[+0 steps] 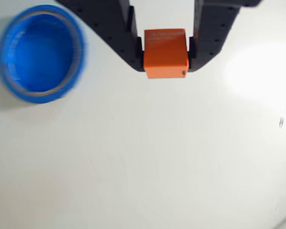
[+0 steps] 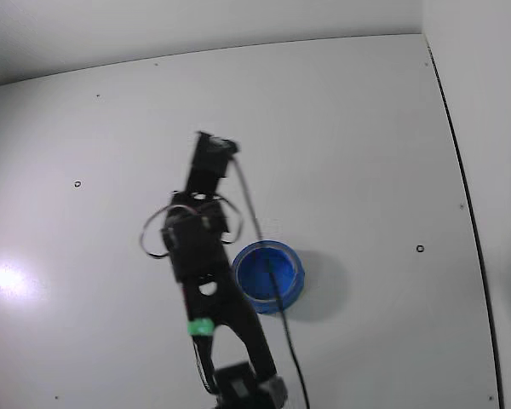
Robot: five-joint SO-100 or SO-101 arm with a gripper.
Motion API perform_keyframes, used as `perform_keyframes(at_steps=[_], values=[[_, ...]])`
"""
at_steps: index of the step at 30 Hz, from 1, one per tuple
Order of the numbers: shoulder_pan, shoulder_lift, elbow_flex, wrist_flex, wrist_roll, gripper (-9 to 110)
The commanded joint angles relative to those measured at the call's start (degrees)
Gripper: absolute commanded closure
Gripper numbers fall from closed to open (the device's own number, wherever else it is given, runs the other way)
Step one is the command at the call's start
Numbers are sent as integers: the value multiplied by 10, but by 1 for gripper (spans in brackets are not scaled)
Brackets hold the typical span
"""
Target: Grasp a block and put it in the bin.
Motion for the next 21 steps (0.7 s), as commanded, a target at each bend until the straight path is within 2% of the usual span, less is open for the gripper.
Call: perform_keyframes(at_steps=[1, 8, 21], values=[[106, 119, 51, 34, -45, 101], [196, 147, 232, 26, -102, 101], [123, 148, 346, -89, -52, 101]])
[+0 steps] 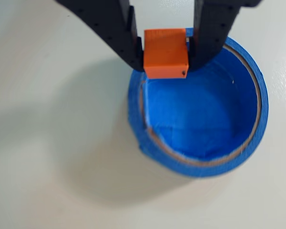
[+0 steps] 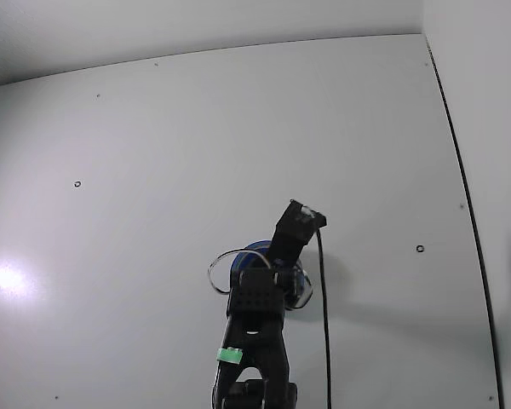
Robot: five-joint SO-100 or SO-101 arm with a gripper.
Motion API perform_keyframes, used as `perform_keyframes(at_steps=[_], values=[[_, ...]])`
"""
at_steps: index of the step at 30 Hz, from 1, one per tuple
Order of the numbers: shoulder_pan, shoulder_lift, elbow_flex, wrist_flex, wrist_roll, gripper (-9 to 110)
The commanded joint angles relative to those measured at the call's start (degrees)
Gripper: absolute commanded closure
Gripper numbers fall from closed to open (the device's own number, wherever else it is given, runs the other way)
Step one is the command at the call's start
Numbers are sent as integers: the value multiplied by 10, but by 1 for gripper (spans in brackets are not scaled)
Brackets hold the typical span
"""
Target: Grasp a block and put it in the bin.
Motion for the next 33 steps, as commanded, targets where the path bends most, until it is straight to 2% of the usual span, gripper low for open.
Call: perform_keyframes(at_steps=[1, 16, 23, 25, 28, 33], values=[[-32, 25, -10, -45, 20, 101], [-61, 29, 0, -104, 17, 100], [-60, 31, -7, -94, 16, 82], [-59, 31, -9, -94, 18, 80], [-57, 31, -10, -94, 25, 85], [-49, 101, -10, -94, 82, 103]])
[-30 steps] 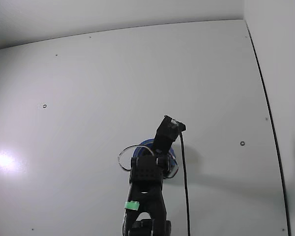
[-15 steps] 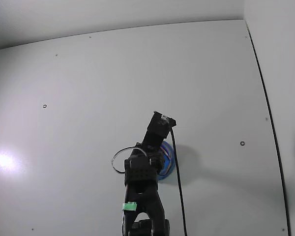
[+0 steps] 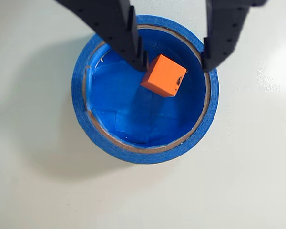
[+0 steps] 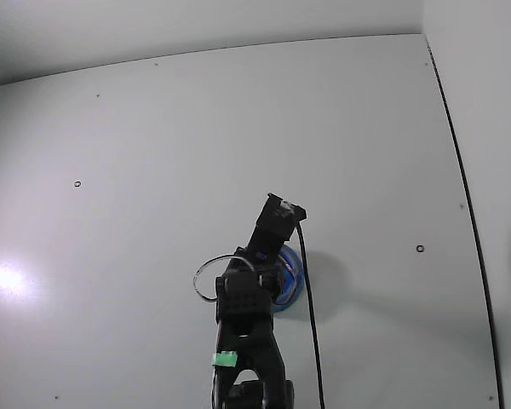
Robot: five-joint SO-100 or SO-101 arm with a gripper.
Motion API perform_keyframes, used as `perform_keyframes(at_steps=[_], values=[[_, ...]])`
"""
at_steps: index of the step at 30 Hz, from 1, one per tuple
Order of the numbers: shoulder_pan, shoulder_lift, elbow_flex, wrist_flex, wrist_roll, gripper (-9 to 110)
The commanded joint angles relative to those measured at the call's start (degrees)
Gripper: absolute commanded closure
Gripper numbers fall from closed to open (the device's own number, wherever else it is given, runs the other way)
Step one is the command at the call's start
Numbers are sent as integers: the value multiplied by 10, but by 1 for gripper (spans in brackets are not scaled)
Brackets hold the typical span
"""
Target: Grasp a block and put it in the bin.
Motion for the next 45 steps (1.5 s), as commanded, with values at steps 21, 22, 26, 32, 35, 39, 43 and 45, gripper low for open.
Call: perform_keyframes(at_steps=[21, 22, 26, 32, 35, 39, 43, 45], values=[[157, 563, 66, -1, 411, 101], [160, 569, 78, -1, 429, 101], [155, 586, 150, -1, 460, 101], [126, 585, 311, -2, 467, 101], [85, 583, 365, 2, 467, 101], [28, 579, 411, 33, 467, 101], [-13, 572, 412, 47, 467, 101], [-25, 572, 412, 47, 467, 101]])
